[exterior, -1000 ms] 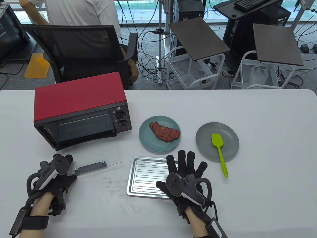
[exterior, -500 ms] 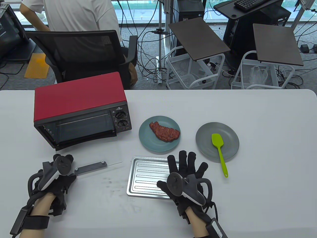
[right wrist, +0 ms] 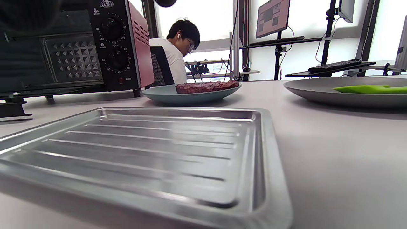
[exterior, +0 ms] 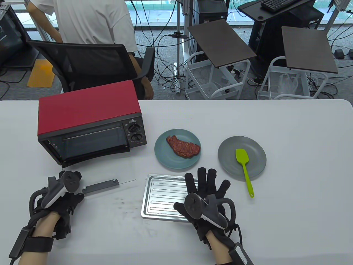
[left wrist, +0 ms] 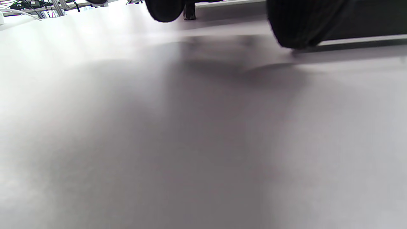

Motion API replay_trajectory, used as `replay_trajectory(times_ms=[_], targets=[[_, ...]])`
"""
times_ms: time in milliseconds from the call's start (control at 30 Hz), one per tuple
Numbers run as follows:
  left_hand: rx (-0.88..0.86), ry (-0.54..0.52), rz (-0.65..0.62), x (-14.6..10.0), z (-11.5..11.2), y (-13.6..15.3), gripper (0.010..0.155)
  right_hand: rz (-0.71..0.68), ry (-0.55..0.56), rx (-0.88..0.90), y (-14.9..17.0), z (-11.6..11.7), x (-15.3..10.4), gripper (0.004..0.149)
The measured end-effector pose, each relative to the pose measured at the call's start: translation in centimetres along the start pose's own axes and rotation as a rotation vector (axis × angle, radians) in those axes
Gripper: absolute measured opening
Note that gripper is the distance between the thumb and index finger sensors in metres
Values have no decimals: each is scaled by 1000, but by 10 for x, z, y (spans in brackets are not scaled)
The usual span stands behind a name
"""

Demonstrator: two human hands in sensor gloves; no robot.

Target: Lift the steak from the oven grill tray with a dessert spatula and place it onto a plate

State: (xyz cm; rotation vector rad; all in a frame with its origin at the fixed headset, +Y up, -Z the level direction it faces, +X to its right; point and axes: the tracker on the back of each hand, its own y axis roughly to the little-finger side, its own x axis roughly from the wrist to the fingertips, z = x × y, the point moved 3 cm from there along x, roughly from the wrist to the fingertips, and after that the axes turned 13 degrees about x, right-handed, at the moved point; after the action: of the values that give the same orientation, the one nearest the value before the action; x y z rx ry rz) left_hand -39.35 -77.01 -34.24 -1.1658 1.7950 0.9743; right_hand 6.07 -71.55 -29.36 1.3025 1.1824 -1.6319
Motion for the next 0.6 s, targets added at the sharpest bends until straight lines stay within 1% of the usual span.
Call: replay_trajectory(times_ms=[267,600], targets=[[-30,49,-15,1,11,6,81,-5,-9,4,-2,1,0,98],[-43,49,-14,-1,24,12,77,6,-12,22,0,2,1,98]])
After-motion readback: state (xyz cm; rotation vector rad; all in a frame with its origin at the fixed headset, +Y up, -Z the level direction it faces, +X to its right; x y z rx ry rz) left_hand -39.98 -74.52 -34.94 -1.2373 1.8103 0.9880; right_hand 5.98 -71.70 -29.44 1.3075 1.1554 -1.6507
